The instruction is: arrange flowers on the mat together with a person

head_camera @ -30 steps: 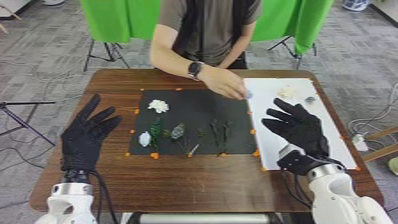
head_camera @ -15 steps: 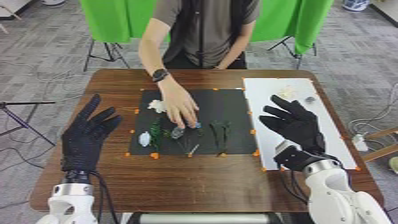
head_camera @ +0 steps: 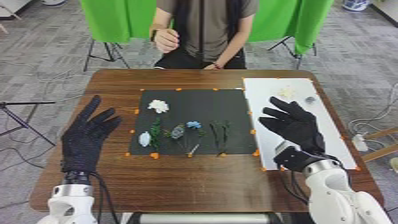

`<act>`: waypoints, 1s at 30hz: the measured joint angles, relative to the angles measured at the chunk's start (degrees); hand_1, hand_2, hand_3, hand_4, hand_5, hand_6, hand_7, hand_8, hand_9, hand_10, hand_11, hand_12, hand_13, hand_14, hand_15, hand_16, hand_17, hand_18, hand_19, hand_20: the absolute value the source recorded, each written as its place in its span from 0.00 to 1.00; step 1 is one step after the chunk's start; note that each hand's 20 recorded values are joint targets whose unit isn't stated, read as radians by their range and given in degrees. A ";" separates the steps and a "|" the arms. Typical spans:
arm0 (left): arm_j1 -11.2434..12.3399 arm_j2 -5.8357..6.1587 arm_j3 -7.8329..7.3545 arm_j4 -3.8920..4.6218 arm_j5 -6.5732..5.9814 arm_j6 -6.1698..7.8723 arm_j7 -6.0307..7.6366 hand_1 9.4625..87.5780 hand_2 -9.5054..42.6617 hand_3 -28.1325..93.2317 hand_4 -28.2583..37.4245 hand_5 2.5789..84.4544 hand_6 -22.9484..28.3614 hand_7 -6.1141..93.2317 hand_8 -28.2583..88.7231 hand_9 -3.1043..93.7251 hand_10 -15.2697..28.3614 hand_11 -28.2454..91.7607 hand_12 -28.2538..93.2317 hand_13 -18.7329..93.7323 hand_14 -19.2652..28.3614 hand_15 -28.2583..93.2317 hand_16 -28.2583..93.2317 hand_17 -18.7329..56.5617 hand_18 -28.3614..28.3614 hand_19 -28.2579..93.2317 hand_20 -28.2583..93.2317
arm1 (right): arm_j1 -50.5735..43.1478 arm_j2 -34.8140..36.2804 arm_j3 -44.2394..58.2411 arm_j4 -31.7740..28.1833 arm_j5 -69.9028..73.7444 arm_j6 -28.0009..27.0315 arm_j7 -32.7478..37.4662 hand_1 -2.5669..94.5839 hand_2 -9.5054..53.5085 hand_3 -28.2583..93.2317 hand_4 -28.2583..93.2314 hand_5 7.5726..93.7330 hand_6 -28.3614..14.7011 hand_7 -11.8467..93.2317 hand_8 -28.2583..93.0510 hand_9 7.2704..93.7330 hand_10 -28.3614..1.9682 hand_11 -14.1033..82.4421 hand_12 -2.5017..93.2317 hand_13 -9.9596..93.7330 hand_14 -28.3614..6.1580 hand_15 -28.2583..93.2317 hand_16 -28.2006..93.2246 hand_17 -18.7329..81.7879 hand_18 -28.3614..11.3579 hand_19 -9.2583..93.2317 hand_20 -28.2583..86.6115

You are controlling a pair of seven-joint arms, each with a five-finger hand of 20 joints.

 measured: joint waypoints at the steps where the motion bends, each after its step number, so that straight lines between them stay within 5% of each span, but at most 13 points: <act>1: 0.05 0.04 0.00 0.00 -0.03 0.02 0.06 0.15 0.34 0.85 0.00 0.38 0.56 0.17 0.17 0.43 0.77 0.43 0.33 0.46 0.91 0.62 0.18 0.22 0.97 0.80 0.22 | 0.00 0.01 0.00 0.00 -0.09 0.02 0.08 0.26 0.28 0.85 0.02 0.49 0.62 0.28 0.12 0.54 0.42 0.33 0.18 0.51 0.32 0.59 0.33 0.25 0.22 0.58 0.40; 7: 0.53 0.34 0.12 -0.05 -0.27 0.31 0.59 0.15 0.34 0.85 0.00 0.38 0.56 0.17 0.17 0.43 0.77 0.43 0.32 0.46 0.91 0.62 0.18 0.22 0.97 0.80 0.23 | 0.04 1.08 -0.12 -0.25 -4.37 1.90 1.39 0.26 0.26 0.85 0.02 0.47 0.62 0.27 0.12 0.55 0.40 0.36 0.19 0.54 0.35 0.65 0.33 0.27 0.22 0.61 0.41; 11: 0.73 0.73 0.18 -0.09 -0.45 0.60 1.16 0.15 0.34 0.85 0.00 0.38 0.57 0.18 0.17 0.43 0.77 0.43 0.32 0.46 0.91 0.62 0.18 0.22 0.97 0.80 0.23 | 0.50 4.07 -0.55 -0.92 -11.89 8.29 4.55 0.28 0.24 0.85 0.02 0.47 0.62 0.28 0.12 0.56 0.39 0.40 0.20 0.56 0.37 0.69 0.32 0.28 0.21 0.63 0.42; 22: 1.14 2.08 0.41 -0.49 -1.09 1.74 2.97 0.15 0.34 0.85 0.00 0.38 0.57 0.18 0.17 0.43 0.77 0.43 0.32 0.46 0.91 0.62 0.17 0.22 0.97 0.80 0.23 | 10.38 18.13 -8.69 3.10 -37.28 22.73 27.78 0.30 0.20 0.85 0.02 0.46 0.64 0.29 0.11 0.59 0.37 0.47 0.20 0.61 0.39 0.74 0.32 0.31 0.19 0.68 0.42; 30: 1.17 2.95 1.18 -0.50 -1.75 2.56 4.50 0.15 0.34 0.85 0.00 0.38 0.57 0.18 0.16 0.43 0.77 0.43 0.32 0.46 0.91 0.63 0.17 0.22 0.97 0.80 0.23 | 24.69 23.73 -16.87 10.84 -55.01 17.77 45.17 0.31 0.18 0.85 0.02 0.43 0.65 0.28 0.12 0.58 0.36 0.47 0.20 0.61 0.38 0.74 0.31 0.31 0.18 0.69 0.41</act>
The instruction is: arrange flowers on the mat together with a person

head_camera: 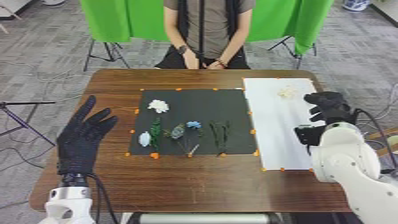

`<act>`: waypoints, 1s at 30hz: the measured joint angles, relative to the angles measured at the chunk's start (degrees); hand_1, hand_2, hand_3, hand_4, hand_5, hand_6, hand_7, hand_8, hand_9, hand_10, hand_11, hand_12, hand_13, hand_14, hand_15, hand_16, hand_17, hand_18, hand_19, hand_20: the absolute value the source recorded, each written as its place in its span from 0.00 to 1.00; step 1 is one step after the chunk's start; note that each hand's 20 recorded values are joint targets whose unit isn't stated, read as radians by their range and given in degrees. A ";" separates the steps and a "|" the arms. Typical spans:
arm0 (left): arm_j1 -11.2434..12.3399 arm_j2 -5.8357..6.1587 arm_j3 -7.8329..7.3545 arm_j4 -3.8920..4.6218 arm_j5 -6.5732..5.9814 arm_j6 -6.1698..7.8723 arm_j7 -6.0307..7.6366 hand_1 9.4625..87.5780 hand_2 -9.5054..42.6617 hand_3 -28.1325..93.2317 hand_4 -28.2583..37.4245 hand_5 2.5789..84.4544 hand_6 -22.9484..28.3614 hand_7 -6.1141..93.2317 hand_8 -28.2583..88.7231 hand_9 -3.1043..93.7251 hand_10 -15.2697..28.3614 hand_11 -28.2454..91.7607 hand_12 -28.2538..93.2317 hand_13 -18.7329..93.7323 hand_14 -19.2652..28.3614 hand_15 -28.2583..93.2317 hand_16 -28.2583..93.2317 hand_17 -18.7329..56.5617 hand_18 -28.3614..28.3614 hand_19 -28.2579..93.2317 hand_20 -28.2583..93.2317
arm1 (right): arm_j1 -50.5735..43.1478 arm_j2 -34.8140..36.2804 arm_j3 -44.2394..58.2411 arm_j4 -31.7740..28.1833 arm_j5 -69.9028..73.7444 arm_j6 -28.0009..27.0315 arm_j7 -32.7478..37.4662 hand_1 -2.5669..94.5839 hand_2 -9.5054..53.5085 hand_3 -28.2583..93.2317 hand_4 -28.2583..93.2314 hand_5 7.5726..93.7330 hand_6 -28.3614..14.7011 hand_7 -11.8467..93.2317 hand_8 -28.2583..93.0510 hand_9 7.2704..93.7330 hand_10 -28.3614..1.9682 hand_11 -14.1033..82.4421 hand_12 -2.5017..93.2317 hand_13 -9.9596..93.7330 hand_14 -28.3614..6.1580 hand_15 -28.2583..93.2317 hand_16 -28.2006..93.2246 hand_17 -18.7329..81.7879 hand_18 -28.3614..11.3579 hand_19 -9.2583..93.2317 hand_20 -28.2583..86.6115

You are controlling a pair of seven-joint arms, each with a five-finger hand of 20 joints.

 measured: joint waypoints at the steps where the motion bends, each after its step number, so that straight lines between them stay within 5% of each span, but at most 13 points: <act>1: 0.00 0.26 0.18 -0.01 -0.17 0.16 0.28 0.16 0.34 0.85 0.00 0.38 0.57 0.18 0.16 0.43 0.77 0.44 0.32 0.46 0.91 0.63 0.17 0.22 0.97 0.80 0.23 | 1.46 0.59 -0.78 0.94 -1.34 -0.79 1.05 0.31 0.17 0.85 0.02 0.43 0.65 0.28 0.12 0.58 0.35 0.47 0.20 0.61 0.38 0.74 0.31 0.31 0.17 0.69 0.41; 7: -0.01 1.43 0.77 -0.02 -0.84 0.75 1.41 0.15 0.33 0.85 0.00 0.38 0.57 0.18 0.16 0.43 0.77 0.44 0.32 0.46 0.91 0.63 0.17 0.22 0.97 0.80 0.23 | 10.40 3.20 -6.97 7.29 -4.47 -3.84 4.85 0.31 0.16 0.85 0.02 0.40 0.66 0.26 0.12 0.58 0.34 0.46 0.20 0.61 0.38 0.74 0.31 0.31 0.16 0.68 0.41; 18: -0.32 2.59 1.67 -0.02 -1.68 1.34 3.00 0.15 0.33 0.85 0.00 0.38 0.57 0.18 0.16 0.43 0.77 0.44 0.32 0.46 0.91 0.63 0.17 0.22 0.97 0.80 0.23 | 29.08 3.82 -26.06 21.94 -6.45 -19.74 7.39 0.31 0.14 0.85 0.02 0.37 0.68 0.25 0.13 0.53 0.33 0.41 0.19 0.59 0.35 0.72 0.31 0.30 0.12 0.66 0.40; 30: -0.57 3.43 1.95 -0.03 -2.26 1.76 3.81 0.16 0.33 0.85 0.00 0.38 0.57 0.18 0.16 0.43 0.77 0.44 0.32 0.45 0.92 0.63 0.17 0.22 0.97 0.80 0.23 | 38.71 2.90 -33.99 28.19 -6.73 -28.55 7.27 0.33 0.12 0.85 0.02 0.37 0.71 0.26 0.13 0.50 0.35 0.32 0.18 0.57 0.35 0.66 0.31 0.29 0.09 0.64 0.38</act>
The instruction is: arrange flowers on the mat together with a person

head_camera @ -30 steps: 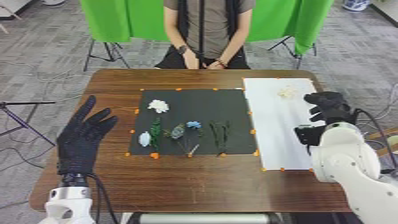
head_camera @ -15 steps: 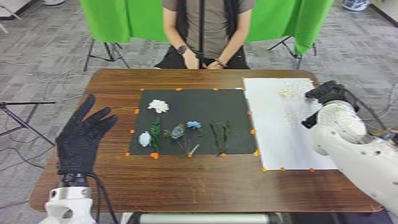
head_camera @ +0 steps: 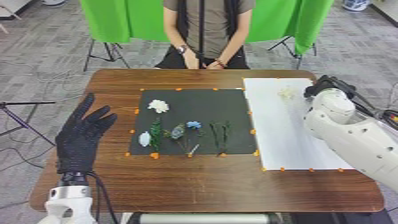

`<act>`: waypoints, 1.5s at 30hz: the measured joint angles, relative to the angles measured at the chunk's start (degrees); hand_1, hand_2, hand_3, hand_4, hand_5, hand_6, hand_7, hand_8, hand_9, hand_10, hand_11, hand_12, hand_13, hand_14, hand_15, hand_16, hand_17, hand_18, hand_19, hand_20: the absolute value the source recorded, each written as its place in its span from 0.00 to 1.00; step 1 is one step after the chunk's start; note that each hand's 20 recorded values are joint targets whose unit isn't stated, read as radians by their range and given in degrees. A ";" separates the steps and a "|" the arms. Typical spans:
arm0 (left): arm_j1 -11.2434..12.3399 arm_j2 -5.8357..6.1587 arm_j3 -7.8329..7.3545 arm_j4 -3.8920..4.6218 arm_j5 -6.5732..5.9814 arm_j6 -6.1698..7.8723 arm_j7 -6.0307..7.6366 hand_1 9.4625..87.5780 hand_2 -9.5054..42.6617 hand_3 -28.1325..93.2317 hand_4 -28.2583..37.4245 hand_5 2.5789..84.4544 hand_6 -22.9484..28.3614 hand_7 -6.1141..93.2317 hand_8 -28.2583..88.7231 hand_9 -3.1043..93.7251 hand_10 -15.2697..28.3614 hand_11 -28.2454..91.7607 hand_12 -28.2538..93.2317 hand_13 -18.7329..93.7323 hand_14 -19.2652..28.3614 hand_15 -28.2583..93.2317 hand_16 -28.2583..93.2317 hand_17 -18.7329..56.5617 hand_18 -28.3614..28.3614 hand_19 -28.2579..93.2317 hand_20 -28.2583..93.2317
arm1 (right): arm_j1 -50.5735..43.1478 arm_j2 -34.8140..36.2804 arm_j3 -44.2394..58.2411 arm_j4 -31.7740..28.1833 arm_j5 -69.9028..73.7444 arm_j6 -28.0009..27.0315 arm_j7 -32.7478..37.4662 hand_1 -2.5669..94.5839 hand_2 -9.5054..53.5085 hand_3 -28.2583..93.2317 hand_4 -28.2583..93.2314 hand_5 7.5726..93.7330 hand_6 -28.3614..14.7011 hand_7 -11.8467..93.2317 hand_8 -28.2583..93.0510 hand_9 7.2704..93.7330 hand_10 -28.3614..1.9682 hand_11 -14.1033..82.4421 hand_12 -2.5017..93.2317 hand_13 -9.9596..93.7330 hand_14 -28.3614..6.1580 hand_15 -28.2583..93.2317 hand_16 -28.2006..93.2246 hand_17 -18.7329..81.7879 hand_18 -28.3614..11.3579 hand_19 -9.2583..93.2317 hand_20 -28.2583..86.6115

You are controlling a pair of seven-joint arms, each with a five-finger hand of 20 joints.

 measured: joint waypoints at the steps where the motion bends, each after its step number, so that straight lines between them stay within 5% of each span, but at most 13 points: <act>1: -0.04 -0.01 0.01 0.00 0.00 -0.01 0.00 0.16 0.33 0.85 0.00 0.38 0.57 0.18 0.16 0.43 0.77 0.44 0.32 0.45 0.92 0.63 0.17 0.22 0.97 0.80 0.23 | 0.07 -0.19 0.00 0.32 0.02 -0.46 -0.01 0.33 0.11 0.85 0.02 0.37 0.71 0.26 0.13 0.49 0.35 0.31 0.18 0.57 0.35 0.66 0.31 0.29 0.09 0.64 0.38; 10: -0.76 0.05 0.39 0.09 -0.22 -0.07 0.00 0.16 0.33 0.86 0.00 0.38 0.57 0.18 0.16 0.43 0.77 0.44 0.32 0.45 0.92 0.63 0.17 0.22 0.96 0.80 0.23 | 0.11 -1.60 -0.74 3.21 1.62 -3.59 -0.79 0.34 0.11 0.85 0.01 0.36 0.73 0.26 0.13 0.46 0.37 0.27 0.18 0.56 0.36 0.64 0.31 0.29 0.08 0.62 0.38; 15: -1.46 0.05 0.59 0.29 -0.23 -0.17 -0.05 0.16 0.33 0.86 0.00 0.38 0.57 0.18 0.17 0.43 0.77 0.44 0.32 0.45 0.92 0.63 0.17 0.22 0.96 0.80 0.23 | 0.25 -2.05 -2.56 4.07 0.94 -3.75 -2.32 0.38 0.08 0.87 0.00 0.43 0.77 0.29 0.11 0.53 0.45 0.30 0.18 0.59 0.41 0.63 0.31 0.30 0.09 0.62 0.38; 19: -1.79 -0.14 0.60 0.43 -0.20 -0.41 -0.33 0.16 0.33 0.85 0.00 0.39 0.58 0.18 0.16 0.43 0.77 0.44 0.32 0.45 0.92 0.63 0.17 0.22 0.96 0.80 0.23 | 0.82 -2.26 -4.62 4.58 -2.62 -4.72 -5.01 0.50 0.02 0.84 0.00 0.62 0.79 0.33 0.13 0.70 0.60 0.35 0.18 0.70 0.56 0.61 0.34 0.36 0.19 0.67 0.39; 23: -1.90 -0.20 0.80 0.53 -0.21 -0.52 -0.43 0.16 0.33 0.86 0.00 0.39 0.58 0.18 0.16 0.43 0.77 0.44 0.33 0.45 0.92 0.63 0.17 0.22 0.96 0.79 0.23 | 1.53 -2.64 -5.40 5.17 -6.48 -5.14 -6.11 0.60 0.00 0.77 0.00 0.78 0.79 0.37 0.17 0.91 0.75 0.26 0.37 0.79 0.74 0.58 0.46 0.41 0.31 0.73 0.39; 26: -1.97 -0.08 1.08 0.59 -0.28 -0.52 -0.38 0.16 0.33 0.86 0.00 0.39 0.58 0.18 0.17 0.43 0.77 0.44 0.32 0.45 0.92 0.63 0.17 0.22 0.96 0.79 0.23 | 1.56 -2.77 -6.10 5.43 -7.10 -3.69 -6.11 0.62 0.00 0.76 0.00 0.82 0.79 0.37 0.18 0.96 0.80 0.27 0.41 0.82 0.77 0.61 0.48 0.43 0.36 0.75 0.39; 45: 0.13 -1.21 -1.51 0.19 -0.12 -1.10 -2.44 0.16 0.33 0.85 0.00 0.37 0.57 0.18 0.17 0.42 0.77 0.43 0.33 0.44 0.92 0.63 0.17 0.22 0.99 0.80 0.23 | -2.67 -2.25 -4.20 -0.52 -13.16 9.47 -3.07 0.64 0.00 0.77 0.00 0.85 0.74 0.35 0.19 0.97 0.78 0.28 0.43 0.83 0.76 0.63 0.48 0.44 0.35 0.78 0.39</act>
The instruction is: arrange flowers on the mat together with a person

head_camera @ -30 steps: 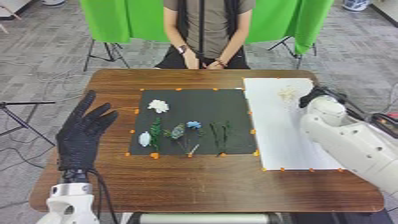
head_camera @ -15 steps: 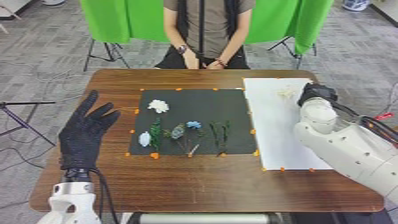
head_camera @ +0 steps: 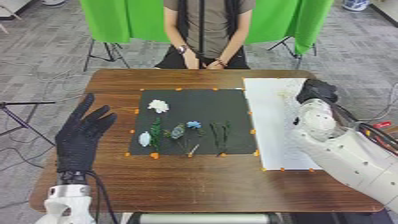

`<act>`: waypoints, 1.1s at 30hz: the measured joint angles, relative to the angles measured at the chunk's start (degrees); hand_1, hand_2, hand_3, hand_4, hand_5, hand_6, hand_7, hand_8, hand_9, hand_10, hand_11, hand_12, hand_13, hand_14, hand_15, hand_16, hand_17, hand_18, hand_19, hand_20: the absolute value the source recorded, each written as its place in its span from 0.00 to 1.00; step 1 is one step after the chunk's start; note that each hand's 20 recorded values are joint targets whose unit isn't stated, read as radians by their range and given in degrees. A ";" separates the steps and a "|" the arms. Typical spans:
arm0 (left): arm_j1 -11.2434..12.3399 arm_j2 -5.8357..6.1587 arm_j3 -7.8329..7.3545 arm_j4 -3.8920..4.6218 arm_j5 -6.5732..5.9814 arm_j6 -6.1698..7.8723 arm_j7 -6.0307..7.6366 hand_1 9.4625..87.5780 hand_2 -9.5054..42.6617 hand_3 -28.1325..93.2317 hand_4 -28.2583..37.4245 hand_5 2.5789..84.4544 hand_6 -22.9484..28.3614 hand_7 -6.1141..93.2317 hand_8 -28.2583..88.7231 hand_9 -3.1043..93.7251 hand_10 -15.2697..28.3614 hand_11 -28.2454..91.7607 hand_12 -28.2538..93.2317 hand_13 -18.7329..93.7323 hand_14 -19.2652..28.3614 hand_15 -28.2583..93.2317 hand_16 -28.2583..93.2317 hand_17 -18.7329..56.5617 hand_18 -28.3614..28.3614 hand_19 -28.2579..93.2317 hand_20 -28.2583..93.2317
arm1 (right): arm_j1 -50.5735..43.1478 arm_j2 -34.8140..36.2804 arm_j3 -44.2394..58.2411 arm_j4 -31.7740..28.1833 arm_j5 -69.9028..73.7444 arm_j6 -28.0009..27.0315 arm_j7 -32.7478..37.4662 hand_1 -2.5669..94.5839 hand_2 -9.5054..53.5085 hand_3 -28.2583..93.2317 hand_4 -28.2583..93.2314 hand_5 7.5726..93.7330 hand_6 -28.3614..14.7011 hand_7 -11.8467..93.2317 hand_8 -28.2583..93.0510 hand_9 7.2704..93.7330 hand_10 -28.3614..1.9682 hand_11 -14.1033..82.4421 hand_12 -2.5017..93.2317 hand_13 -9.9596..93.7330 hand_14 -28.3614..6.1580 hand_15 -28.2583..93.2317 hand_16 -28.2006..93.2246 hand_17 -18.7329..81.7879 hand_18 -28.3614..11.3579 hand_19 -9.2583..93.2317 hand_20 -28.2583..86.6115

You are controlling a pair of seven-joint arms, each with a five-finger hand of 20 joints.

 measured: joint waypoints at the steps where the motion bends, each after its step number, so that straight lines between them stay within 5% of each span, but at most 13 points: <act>1: 0.18 -0.06 -0.18 -0.04 0.02 -0.01 -0.15 0.16 0.33 0.85 0.01 0.37 0.57 0.17 0.17 0.42 0.77 0.43 0.33 0.44 0.92 0.62 0.17 0.22 1.00 0.80 0.23 | 0.08 0.13 0.00 -1.11 -0.46 0.55 0.04 0.64 0.00 0.78 0.00 0.85 0.74 0.35 0.19 0.97 0.78 0.28 0.43 0.83 0.76 0.63 0.49 0.44 0.35 0.78 0.39; 12: 1.16 -0.75 -1.25 -0.44 0.65 -0.15 -2.21 0.16 0.34 0.84 0.01 0.36 0.57 0.17 0.17 0.41 0.77 0.43 0.33 0.44 0.92 0.62 0.17 0.23 1.00 0.82 0.20 | 2.36 -0.24 -0.63 -12.39 -0.36 2.91 -4.37 0.64 0.00 0.78 0.00 0.85 0.73 0.34 0.20 0.98 0.77 0.28 0.44 0.83 0.75 0.63 0.49 0.43 0.34 0.79 0.39; 33: 0.21 -0.37 -0.62 -0.35 0.51 -0.13 -2.11 0.16 0.34 0.85 0.01 0.37 0.57 0.18 0.17 0.41 0.78 0.44 0.33 0.44 0.93 0.63 0.17 0.23 1.00 0.84 0.18 | 1.75 -13.03 -9.03 -12.77 3.17 -3.91 -9.60 0.58 0.00 0.80 0.00 0.80 0.73 0.35 0.19 0.93 0.70 0.34 0.39 0.80 0.67 0.67 0.45 0.40 0.32 0.78 0.39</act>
